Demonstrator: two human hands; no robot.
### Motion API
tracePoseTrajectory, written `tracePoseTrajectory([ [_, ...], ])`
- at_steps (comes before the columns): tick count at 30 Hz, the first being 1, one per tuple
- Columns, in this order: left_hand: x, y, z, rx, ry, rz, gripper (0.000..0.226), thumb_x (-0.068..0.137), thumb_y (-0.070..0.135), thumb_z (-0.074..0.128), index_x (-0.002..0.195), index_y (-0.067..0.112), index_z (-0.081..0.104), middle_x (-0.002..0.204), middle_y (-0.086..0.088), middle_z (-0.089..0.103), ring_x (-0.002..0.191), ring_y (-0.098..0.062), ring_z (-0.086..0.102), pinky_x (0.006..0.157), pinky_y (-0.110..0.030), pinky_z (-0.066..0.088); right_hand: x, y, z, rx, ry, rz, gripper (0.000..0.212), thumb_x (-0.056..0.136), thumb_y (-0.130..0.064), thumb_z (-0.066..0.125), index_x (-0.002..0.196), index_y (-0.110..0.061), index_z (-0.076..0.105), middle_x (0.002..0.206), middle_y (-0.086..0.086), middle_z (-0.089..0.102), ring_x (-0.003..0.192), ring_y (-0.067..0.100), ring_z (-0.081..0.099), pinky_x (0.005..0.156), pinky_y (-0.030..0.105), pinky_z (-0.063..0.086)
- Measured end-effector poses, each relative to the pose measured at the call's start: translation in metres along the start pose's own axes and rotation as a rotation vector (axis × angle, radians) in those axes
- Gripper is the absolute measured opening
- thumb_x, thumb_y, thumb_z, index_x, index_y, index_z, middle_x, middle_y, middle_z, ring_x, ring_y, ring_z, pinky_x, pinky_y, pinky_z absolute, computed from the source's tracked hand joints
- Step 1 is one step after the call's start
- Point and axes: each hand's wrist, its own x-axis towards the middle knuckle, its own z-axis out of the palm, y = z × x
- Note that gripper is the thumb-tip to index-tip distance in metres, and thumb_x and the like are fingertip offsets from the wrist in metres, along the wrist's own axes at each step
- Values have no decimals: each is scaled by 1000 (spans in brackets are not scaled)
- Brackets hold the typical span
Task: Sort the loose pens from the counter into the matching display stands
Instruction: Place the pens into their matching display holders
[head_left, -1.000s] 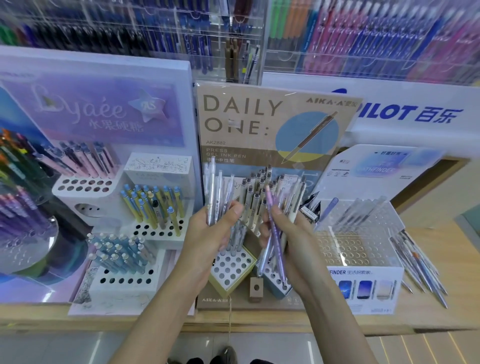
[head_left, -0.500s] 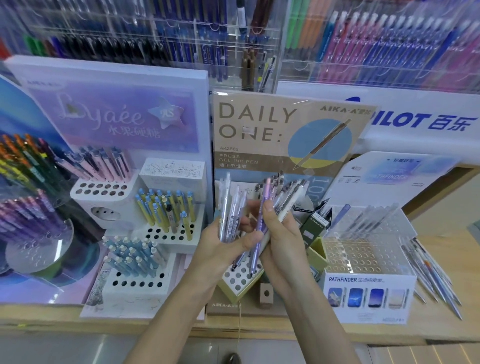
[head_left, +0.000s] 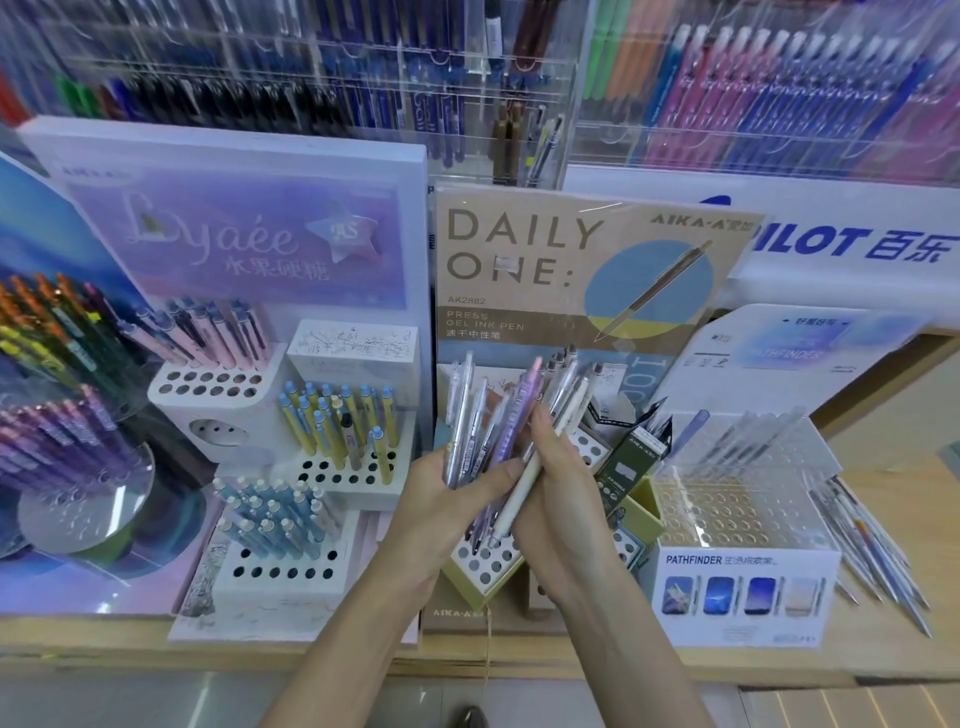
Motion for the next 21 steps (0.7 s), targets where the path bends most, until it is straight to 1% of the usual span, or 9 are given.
tracePoseTrajectory([
  [2, 0, 0, 1, -5, -19, 13, 32, 67, 30, 76, 98, 23, 73, 96, -2, 75, 91, -16, 71, 73, -19, 54, 0, 0, -1, -21, -10, -13, 53, 84, -33, 53, 130, -6, 54, 117, 14, 68, 109, 24, 65, 84, 30, 56],
  [5, 1, 0, 3, -4, -33, 25, 32, 67, 30, 76, 98, 24, 73, 97, 0, 75, 92, -14, 70, 71, -17, 52, -1, -2, -3, -42, -48, -6, 49, 88, -31, 50, 130, -6, 54, 119, 13, 67, 110, 24, 64, 83, 28, 56],
  [9, 2, -2, 4, -71, -45, -3, 28, 64, 30, 77, 92, 26, 76, 94, -2, 75, 89, -16, 71, 68, -18, 53, -1, -4, -7, -46, -92, 5, 45, 91, -30, 48, 127, -5, 56, 119, 16, 67, 111, 26, 64, 86, 31, 55],
  [12, 4, -4, 7, -75, -50, 2, 28, 66, 30, 76, 93, 26, 76, 96, -4, 75, 91, -18, 71, 70, -19, 53, 0, -2, -14, -7, -75, -36, 47, 89, -33, 48, 125, -5, 57, 118, 15, 67, 110, 27, 64, 88, 34, 55],
  [14, 5, -5, 7, -42, -28, 0, 24, 66, 31, 76, 89, 25, 77, 90, -2, 76, 86, -15, 71, 67, -16, 52, 2, -5, -22, -145, -2, -118, 44, 90, -39, 45, 117, -7, 61, 111, 8, 69, 106, 24, 64, 92, 38, 52],
  [16, 4, -5, 8, 5, -49, 0, 20, 66, 32, 74, 83, 21, 76, 73, 6, 74, 68, -4, 68, 58, -10, 48, 5, -10, -32, -410, 154, -210, 38, 96, -40, 39, 101, -10, 61, 92, 4, 62, 89, 20, 58, 84, 34, 47],
  [18, 2, -6, 9, 48, -83, 9, 26, 68, 32, 71, 87, 16, 72, 57, 15, 66, 53, 5, 59, 50, -5, 41, 10, -19, -42, -599, 280, -272, 38, 101, -37, 33, 87, -14, 59, 76, 0, 48, 71, 12, 48, 69, 23, 41],
  [19, 2, -8, 10, 61, -72, 9, 30, 67, 34, 71, 89, 14, 71, 56, 16, 65, 52, 6, 58, 50, -5, 41, 12, -23, -45, -660, 314, -291, 40, 102, -38, 31, 82, -17, 58, 72, -2, 44, 63, 9, 43, 62, 21, 38],
  [21, 3, -10, 9, 60, -22, 6, 35, 64, 40, 72, 89, 15, 72, 64, 12, 70, 60, 3, 63, 56, -7, 44, 14, -32, -53, -751, 350, -339, 43, 101, -45, 32, 77, -20, 58, 66, -4, 42, 53, 5, 41, 52, 18, 36],
])
